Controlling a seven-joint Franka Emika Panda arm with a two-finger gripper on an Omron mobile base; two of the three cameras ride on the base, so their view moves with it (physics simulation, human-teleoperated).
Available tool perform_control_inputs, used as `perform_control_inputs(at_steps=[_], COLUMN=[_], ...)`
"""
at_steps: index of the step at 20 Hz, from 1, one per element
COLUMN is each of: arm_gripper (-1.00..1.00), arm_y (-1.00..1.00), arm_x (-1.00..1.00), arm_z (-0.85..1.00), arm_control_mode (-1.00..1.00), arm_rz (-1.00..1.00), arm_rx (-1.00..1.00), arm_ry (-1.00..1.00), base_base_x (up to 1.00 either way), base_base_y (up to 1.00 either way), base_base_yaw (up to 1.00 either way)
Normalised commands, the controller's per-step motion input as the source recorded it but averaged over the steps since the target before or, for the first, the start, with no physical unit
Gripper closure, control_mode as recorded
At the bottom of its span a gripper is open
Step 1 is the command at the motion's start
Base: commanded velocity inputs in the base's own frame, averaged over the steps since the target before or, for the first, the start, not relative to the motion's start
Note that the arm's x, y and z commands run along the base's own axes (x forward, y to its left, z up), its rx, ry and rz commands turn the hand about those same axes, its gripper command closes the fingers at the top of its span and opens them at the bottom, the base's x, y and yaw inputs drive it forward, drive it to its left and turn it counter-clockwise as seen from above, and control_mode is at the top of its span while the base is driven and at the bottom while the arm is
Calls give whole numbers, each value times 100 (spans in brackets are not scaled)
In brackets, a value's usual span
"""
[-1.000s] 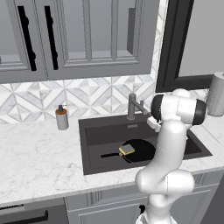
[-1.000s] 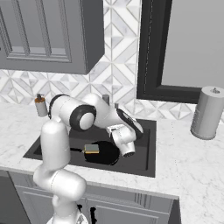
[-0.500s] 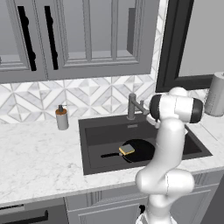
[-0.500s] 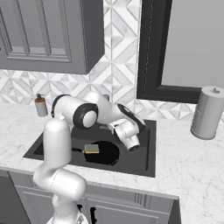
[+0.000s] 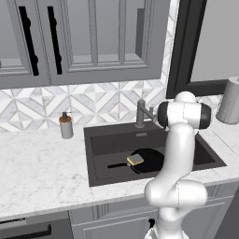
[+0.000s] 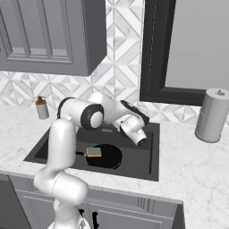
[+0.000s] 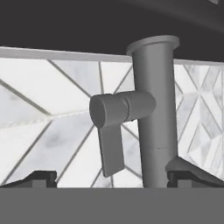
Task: Pick the pan and sponge and place them into the sink. Then turn on the water.
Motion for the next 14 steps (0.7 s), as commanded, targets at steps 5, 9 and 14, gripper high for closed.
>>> perform_control_inputs(at_steps=[5,9,14], arm_gripper=[-100,-100,-100], arm_y=[5,19,17], arm_x=[44,18,1], arm_z=[-22,-24,-6], arm_control_mode=[-100,-100,-100], arm_rz=[7,4,1], arm_rx=[0,0,0], arm_ry=[16,4,0], base_base_x=[0,0,0], base_base_y=[0,0,0], base_base_yaw=[0,0,0])
